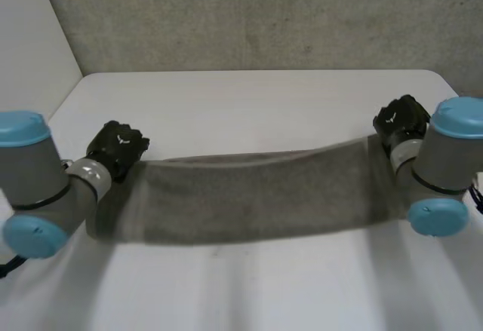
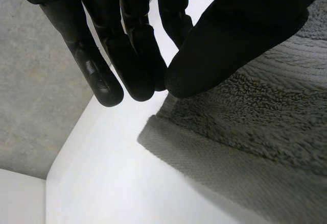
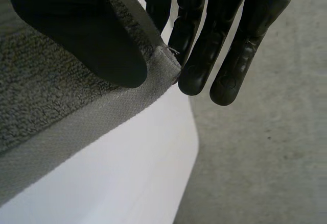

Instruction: Fold the laundry

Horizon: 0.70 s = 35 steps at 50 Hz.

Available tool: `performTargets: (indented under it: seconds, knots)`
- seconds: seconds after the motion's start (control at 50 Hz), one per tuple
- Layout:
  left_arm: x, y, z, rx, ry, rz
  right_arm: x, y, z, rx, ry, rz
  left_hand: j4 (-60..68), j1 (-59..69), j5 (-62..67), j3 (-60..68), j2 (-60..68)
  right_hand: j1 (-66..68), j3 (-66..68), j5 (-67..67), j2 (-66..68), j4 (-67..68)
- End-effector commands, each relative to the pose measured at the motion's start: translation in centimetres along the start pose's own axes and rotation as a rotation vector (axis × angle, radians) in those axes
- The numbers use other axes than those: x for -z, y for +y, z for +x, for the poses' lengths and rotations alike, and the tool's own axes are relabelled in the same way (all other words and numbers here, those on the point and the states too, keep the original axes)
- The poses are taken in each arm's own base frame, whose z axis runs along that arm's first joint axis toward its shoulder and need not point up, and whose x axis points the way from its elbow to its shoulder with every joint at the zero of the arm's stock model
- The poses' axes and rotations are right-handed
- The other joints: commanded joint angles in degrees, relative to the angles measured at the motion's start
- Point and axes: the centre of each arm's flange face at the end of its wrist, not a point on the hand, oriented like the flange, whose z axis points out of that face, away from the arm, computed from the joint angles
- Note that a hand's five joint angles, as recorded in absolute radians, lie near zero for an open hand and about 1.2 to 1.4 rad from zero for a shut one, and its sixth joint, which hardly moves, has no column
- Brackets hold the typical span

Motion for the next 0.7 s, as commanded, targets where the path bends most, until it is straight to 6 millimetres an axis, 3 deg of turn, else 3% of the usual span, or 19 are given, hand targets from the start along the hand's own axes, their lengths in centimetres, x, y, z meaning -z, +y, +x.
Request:
performTargets:
  seconds: [0.02, 0.12, 0.2, 0.22, 0.24, 0.26, 0.28, 0.3, 0.36, 0.4, 0.48, 0.52, 0.58, 0.62, 0.7]
  knots:
    - [-3.0, -0.3, -1.0, -0.018, -0.07, 0.066, -3.1, -0.8, 0.2, 0.036, 0.121, 0.081, 10.19, 10.82, 10.31, 10.29, 10.15, 24.71, 11.85, 13.02, 12.4, 11.59]
    - [-4.1, -0.2, -1.1, -0.023, -0.087, 0.085, -4.1, -0.6, -0.4, 0.036, 0.13, 0.085, 10.19, 10.82, 10.31, 10.29, 10.15, 24.71, 11.85, 13.02, 12.4, 11.59]
    - [-4.4, -0.3, -0.1, -0.027, -0.061, 0.096, -4.4, -0.3, -1.0, 0.037, 0.124, 0.079, 10.19, 10.82, 10.31, 10.29, 10.15, 24.71, 11.85, 13.02, 12.4, 11.59]
    - [-4.4, -0.3, -0.1, -0.027, -0.061, 0.096, -4.4, -0.3, -1.0, 0.036, 0.132, 0.071, 10.19, 10.82, 10.31, 10.29, 10.15, 9.45, -3.42, -2.24, -2.87, -3.67]
    - [-4.4, -0.4, 0.3, -0.031, -0.053, 0.097, -4.3, -0.4, -1.1, 0.036, 0.131, 0.069, 6.38, 7.01, 6.5, 6.48, 6.34, -35.33, -48.2, -47.02, -47.65, -48.45]
    - [-4.3, -0.4, 0.5, -0.038, -0.051, 0.095, -4.3, -0.4, -1.1, 0.036, 0.131, 0.069, -30.13, -29.5, -30.01, -30.03, -30.17, -35.78, -48.65, -47.47, -48.1, -48.9]
    - [-4.3, -0.4, 0.5, -0.038, -0.051, 0.095, -4.2, -0.6, -1.3, 0.035, 0.125, 0.074, -30.49, -29.86, -30.37, -30.4, -30.53, -45.29, -58.15, -56.98, -57.6, -58.41]
    - [-4.3, -0.5, 0.5, -0.037, -0.054, 0.094, -3.8, -1.1, -1.3, 0.02, 0.122, 0.089, -59.81, -59.18, -59.69, -59.71, -59.85, -45.29, -58.15, -56.98, -57.6, -58.41]
    - [-4.1, -0.7, 0.2, -0.032, -0.069, 0.086, -3.5, -1.6, -0.9, 0.005, 0.127, 0.099, -59.81, -59.18, -59.69, -59.71, -59.85, -45.29, -58.15, -56.98, -57.6, -58.41]
    - [-3.8, -1.0, -0.1, -0.031, -0.081, 0.083, -2.6, -2.6, 1.5, -0.077, 0.17, 0.128, -59.81, -59.18, -59.69, -59.71, -59.85, -45.29, -58.15, -56.98, -57.6, -58.41]
    - [-2.1, -2.7, -1.7, -0.015, -0.133, 0.093, -1.2, -3.5, 3.9, -0.214, 0.206, 0.175, -59.81, -59.18, -59.69, -59.71, -59.85, -45.29, -58.15, -56.98, -57.6, -58.41]
    - [-1.2, -3.4, -2.2, 0.007, -0.143, 0.106, 0.6, -4.8, 6.4, -0.36, 0.214, 0.234, -59.81, -59.18, -59.69, -59.71, -59.85, -45.29, -58.15, -56.98, -57.6, -58.41]
    - [0.9, -5.1, -3.5, 0.081, -0.171, 0.148, 1.7, -5.4, 6.9, -0.404, 0.179, 0.267, -59.81, -59.18, -59.69, -59.71, -59.85, -45.29, -58.15, -56.98, -57.6, -58.41]
    - [2.0, -5.9, -3.9, 0.135, -0.178, 0.172, 3.8, -5.8, 7.1, -0.449, 0.069, 0.284, -59.81, -59.18, -59.69, -59.71, -59.85, -45.29, -58.15, -56.98, -57.6, -58.41]
    - [4.4, -7.1, -4.4, 0.34, -0.177, 0.224, 5.2, -5.0, 6.7, -0.465, -0.053, 0.239, -59.81, -59.18, -59.69, -59.71, -59.85, -45.29, -58.15, -56.98, -57.6, -58.41]
